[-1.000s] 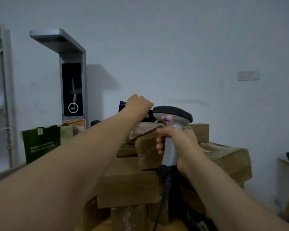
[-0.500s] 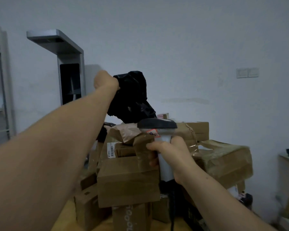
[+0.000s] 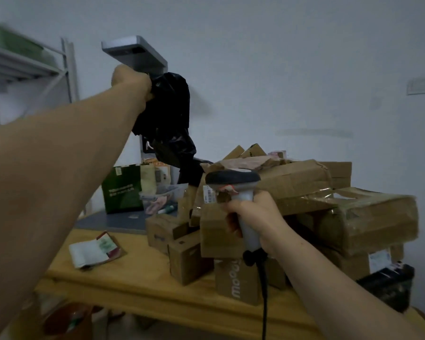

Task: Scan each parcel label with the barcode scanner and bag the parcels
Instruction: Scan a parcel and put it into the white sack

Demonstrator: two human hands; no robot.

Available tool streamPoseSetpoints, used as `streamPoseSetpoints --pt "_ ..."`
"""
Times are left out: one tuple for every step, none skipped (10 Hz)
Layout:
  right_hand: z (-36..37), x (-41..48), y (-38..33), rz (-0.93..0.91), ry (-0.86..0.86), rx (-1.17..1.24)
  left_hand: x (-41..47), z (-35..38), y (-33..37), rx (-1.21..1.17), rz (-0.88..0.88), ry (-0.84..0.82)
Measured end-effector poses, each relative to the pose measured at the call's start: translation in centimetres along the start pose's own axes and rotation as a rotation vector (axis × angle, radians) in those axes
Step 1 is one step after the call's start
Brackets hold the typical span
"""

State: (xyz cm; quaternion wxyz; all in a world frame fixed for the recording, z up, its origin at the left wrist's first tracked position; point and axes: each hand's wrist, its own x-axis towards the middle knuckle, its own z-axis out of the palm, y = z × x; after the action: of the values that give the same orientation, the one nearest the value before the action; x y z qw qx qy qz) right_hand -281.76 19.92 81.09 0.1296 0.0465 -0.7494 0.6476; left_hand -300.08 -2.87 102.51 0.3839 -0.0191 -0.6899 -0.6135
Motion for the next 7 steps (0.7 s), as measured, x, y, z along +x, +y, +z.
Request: streamPoseSetpoints --pt "3.4 -1.0 0.4 0.065 -0.128 0.059 -10.1 -6.5 1.6 0.046 -0.024 -0.016" --pt "6.6 -1.8 1.6 0.172 -0.266 0.097 -8.7 -8.6 -3.8 0.231 -0.057 0.045" --pt "9.1 -1.9 3.9 0.25 -0.351 0.1 -7.9 -9.9 -10.8 0.369 -0.151 0.129" --pt "10.8 -1.2 6.4 0.309 -0.366 0.08 -6.9 -10.4 -16.8 0.355 -0.193 0.185" --pt "12.1 -0.2 8.3 0.351 -0.337 0.062 -7.2 -10.6 -20.4 0.238 -0.197 0.203" --pt "13.3 0.5 10.0 0.385 -0.299 0.057 -9.9 -11.1 -24.3 0.176 -0.242 0.114" --pt "14.6 0.7 11.7 0.432 -0.293 0.035 -15.2 -12.6 -29.4 0.249 -0.401 -0.079"
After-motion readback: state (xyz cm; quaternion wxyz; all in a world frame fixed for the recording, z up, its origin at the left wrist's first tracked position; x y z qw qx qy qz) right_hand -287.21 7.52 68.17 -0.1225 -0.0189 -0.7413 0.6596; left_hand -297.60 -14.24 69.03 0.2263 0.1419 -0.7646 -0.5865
